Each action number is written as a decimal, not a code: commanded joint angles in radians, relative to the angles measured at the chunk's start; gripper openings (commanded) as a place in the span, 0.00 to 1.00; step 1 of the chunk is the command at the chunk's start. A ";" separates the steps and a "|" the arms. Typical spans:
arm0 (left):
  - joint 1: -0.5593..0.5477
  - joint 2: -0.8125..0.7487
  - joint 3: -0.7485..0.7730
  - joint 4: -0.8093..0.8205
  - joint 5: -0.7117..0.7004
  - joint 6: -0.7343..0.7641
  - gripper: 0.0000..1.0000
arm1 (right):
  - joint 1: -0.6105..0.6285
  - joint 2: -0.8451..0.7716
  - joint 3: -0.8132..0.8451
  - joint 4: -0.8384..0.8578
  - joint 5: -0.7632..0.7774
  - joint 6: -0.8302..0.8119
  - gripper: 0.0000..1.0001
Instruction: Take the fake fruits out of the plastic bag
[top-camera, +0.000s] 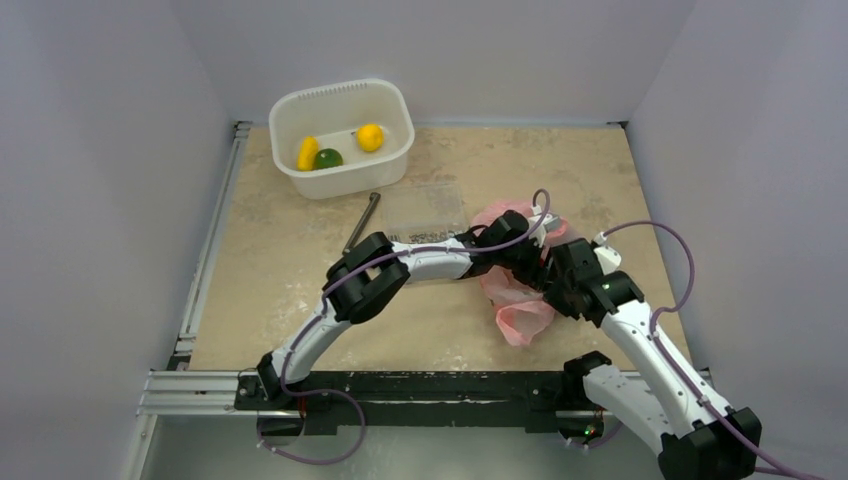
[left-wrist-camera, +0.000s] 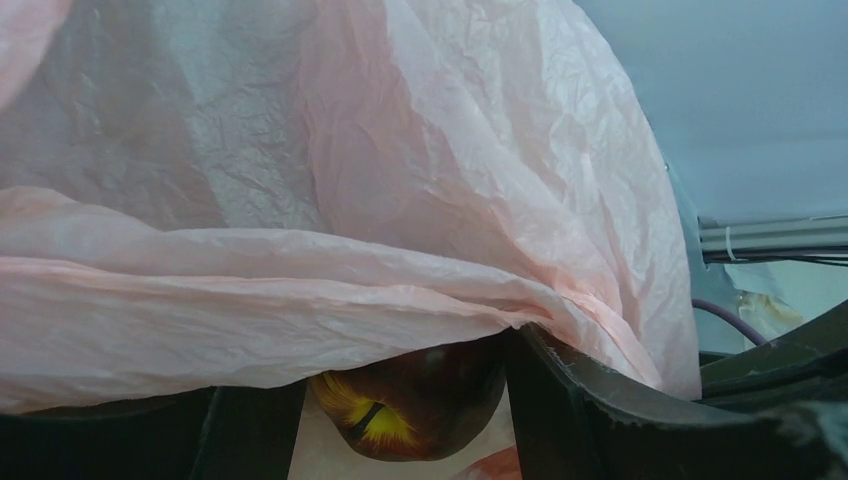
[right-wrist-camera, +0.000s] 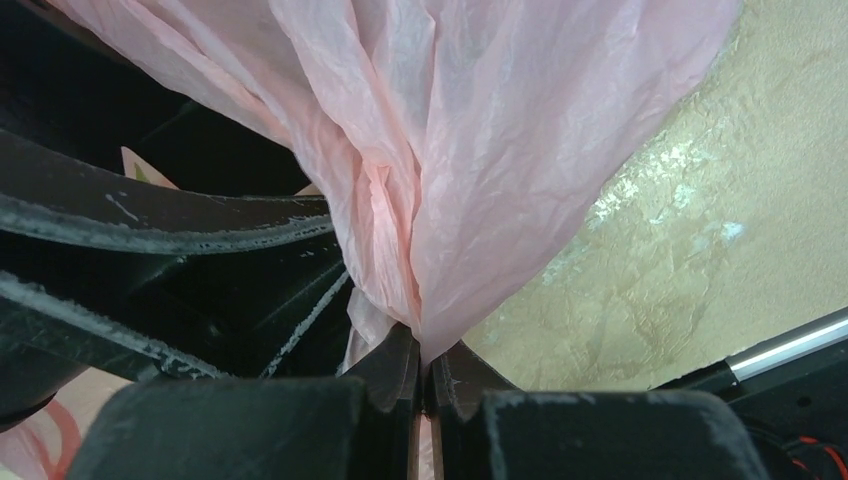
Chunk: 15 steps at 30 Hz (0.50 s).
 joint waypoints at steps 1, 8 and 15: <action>0.002 0.010 -0.041 -0.019 0.031 -0.003 0.51 | 0.003 -0.025 -0.002 -0.010 0.005 0.024 0.00; 0.027 -0.073 -0.040 -0.072 -0.047 0.061 0.25 | 0.003 -0.035 -0.010 -0.012 0.011 0.025 0.00; 0.077 -0.204 -0.102 -0.109 -0.105 0.089 0.00 | 0.003 -0.022 -0.036 0.016 0.012 0.022 0.00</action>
